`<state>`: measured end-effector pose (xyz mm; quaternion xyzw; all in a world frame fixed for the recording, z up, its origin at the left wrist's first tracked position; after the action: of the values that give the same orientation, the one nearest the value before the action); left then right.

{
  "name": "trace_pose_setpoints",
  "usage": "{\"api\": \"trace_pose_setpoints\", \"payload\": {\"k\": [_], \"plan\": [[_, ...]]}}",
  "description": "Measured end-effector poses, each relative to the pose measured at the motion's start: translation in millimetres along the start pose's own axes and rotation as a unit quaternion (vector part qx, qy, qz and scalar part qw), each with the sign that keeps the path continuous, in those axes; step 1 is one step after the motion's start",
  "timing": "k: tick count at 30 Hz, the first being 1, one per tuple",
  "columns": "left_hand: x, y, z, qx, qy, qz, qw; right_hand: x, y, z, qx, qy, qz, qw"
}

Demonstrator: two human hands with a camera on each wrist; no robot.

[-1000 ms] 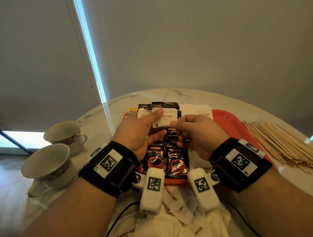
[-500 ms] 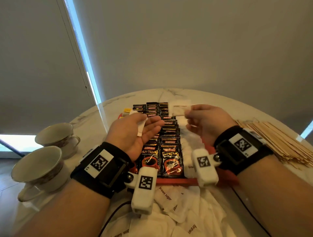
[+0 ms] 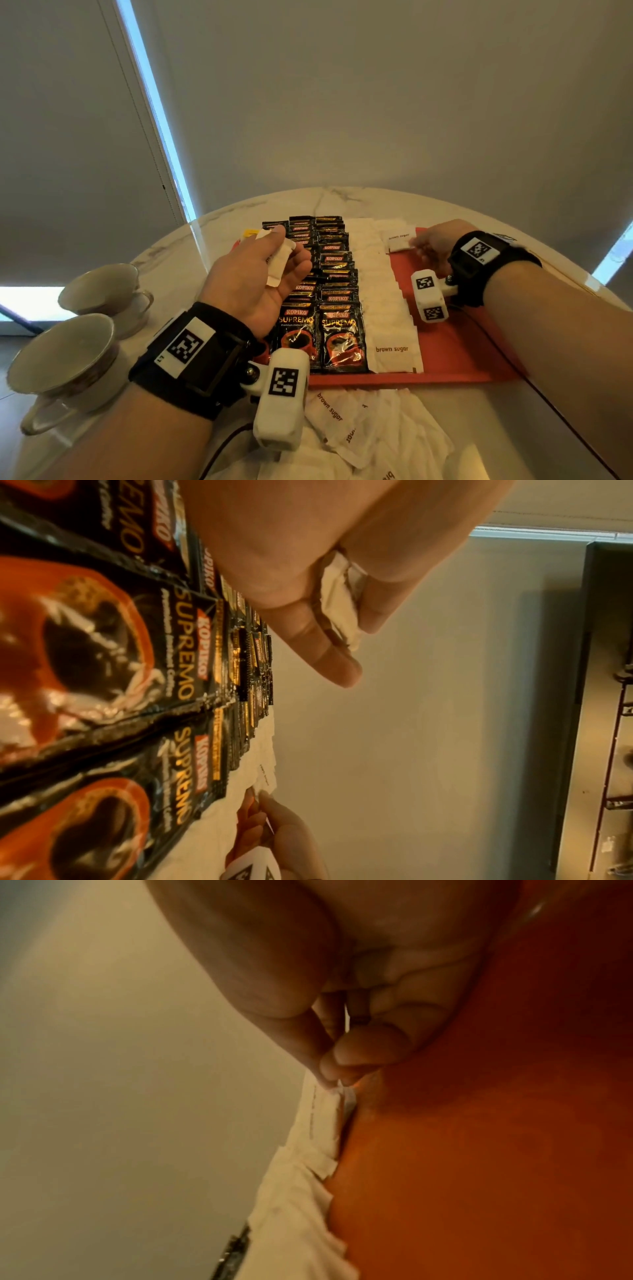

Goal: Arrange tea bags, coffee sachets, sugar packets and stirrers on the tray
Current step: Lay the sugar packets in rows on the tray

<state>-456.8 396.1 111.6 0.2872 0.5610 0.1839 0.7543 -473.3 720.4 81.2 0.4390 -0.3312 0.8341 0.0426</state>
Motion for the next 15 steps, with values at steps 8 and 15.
{"api": "trace_pose_setpoints", "payload": {"k": [8,15], "plan": [[0.9,-0.8,-1.6,0.001,0.005,-0.014,1.000,3.3,0.4,-3.3,-0.003,-0.009,0.056,0.998],[1.4,-1.9,-4.3,0.008,0.011,-0.018,1.000,-6.9,0.2,-9.3,-0.028,-0.033,-0.028,0.999]]}}
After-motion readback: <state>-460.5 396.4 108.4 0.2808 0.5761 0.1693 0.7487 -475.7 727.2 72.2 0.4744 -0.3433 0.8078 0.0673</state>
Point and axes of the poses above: each hand's wrist, its own z-axis away from the middle knuckle, its own y-axis out of the palm, x = y × z, the point moved 5 cm from there along -z, towards the middle knuckle, and after that the axes turned 7 degrees about z, right-handed, at the moved point
